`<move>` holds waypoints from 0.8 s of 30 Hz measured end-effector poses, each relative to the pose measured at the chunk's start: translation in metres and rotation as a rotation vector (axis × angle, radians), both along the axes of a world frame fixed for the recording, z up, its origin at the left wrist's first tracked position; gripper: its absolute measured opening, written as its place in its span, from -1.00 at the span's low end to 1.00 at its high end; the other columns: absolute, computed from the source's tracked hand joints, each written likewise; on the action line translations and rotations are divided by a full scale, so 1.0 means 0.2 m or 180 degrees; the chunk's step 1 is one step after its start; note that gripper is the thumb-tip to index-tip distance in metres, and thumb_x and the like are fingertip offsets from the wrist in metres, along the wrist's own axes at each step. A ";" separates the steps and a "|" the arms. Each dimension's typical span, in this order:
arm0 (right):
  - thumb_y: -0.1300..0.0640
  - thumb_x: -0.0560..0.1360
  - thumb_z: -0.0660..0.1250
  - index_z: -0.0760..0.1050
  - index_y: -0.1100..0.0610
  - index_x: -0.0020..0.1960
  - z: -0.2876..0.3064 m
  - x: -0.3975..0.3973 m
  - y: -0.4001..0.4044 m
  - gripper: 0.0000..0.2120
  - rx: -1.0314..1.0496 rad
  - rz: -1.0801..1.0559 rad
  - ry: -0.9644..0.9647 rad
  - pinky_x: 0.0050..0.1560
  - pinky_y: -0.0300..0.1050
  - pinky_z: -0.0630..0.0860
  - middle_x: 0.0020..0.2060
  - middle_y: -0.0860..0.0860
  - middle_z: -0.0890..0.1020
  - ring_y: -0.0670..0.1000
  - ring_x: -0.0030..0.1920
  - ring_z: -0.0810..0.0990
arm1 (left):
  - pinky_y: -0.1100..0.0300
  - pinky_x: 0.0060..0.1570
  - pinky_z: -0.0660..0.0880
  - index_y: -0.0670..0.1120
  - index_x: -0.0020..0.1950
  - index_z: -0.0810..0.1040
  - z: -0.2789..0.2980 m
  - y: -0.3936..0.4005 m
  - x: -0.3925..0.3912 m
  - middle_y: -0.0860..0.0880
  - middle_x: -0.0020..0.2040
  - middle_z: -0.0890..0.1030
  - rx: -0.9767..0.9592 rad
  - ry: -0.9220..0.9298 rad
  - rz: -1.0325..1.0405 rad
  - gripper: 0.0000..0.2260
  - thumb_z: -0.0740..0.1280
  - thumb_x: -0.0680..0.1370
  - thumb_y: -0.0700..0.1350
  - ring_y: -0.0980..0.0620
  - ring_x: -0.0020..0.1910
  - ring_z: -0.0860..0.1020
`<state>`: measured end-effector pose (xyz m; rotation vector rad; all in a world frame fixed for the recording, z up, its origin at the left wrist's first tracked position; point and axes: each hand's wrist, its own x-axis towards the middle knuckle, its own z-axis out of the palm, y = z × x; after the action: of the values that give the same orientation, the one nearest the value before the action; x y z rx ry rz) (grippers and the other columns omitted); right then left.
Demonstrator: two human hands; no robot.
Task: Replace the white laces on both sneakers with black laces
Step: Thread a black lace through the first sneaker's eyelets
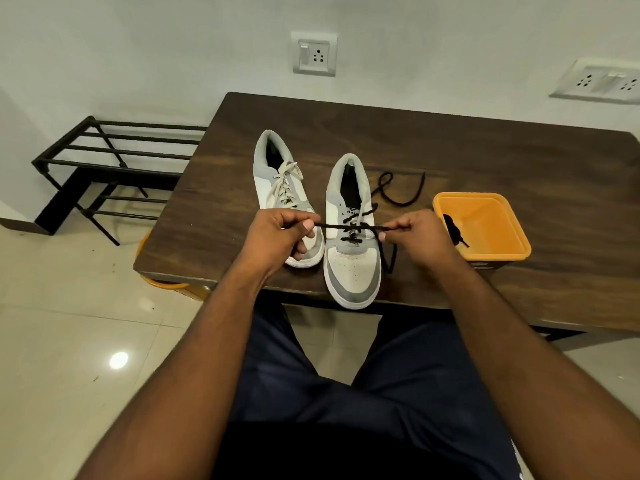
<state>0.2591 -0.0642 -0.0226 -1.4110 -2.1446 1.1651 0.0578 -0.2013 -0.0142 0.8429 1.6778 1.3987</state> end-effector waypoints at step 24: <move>0.34 0.46 0.38 0.64 0.15 -0.02 -0.05 -0.25 0.04 -0.84 -0.0281 -0.0632 0.1159 -0.07 -0.09 0.63 -0.14 0.05 0.70 -0.03 -0.17 0.67 | 0.08 -0.23 0.51 -0.11 -0.28 0.54 -0.15 0.43 0.10 -0.05 -0.34 0.59 -0.0562 0.0962 0.0509 -0.70 0.49 0.45 0.09 -0.01 -0.32 0.56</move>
<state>0.2086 -0.0563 -0.0329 -1.2942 -1.6854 1.3333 0.0772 -0.1145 -0.0440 0.8670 2.1061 1.2494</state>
